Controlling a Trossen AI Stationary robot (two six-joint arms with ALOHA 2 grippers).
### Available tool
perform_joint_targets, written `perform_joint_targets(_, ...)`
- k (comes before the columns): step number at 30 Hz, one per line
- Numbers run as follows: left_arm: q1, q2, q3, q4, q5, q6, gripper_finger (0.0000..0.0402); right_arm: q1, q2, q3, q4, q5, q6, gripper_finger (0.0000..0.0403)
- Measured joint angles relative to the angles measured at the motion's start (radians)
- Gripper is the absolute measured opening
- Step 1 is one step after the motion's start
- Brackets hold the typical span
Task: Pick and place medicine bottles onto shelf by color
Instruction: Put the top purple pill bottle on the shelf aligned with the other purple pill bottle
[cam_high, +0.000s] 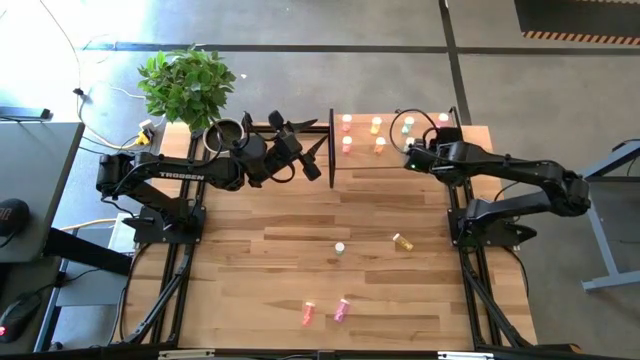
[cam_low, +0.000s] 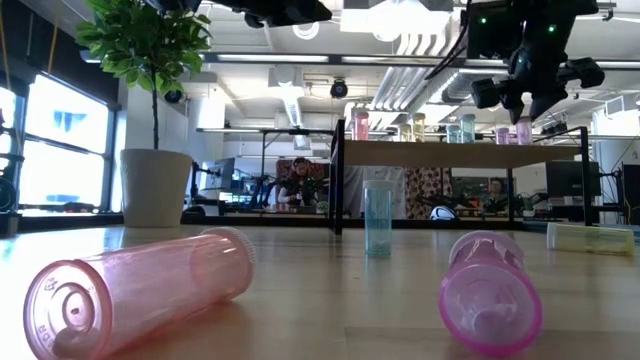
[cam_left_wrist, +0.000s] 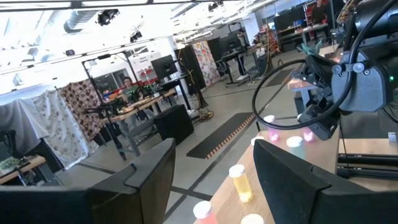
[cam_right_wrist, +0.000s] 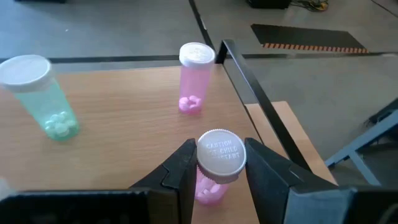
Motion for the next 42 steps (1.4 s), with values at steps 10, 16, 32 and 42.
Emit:
perform_joint_targets(10,0.000,0.000,0.000,0.000,0.000,0.000,0.0209,0.000,0.000,0.000,0.013,-0.002,0.011,0.0111)
perform_joint_targets(16,0.000,0.000,0.000,0.000,0.000,0.000,0.0209,0.000,0.001,-0.002,0.026,0.007,0.011,0.0117)
perform_joint_targets(32,0.000,0.000,0.000,0.000,0.000,-0.001,0.0209,0.000,0.002,-0.003,0.025,-0.050,0.011,0.0143)
perform_joint_targets(42,0.000,0.000,0.000,0.000,0.000,-0.001,0.0209,0.000,-0.001,-0.003,0.020,-0.054,0.011,0.0171)
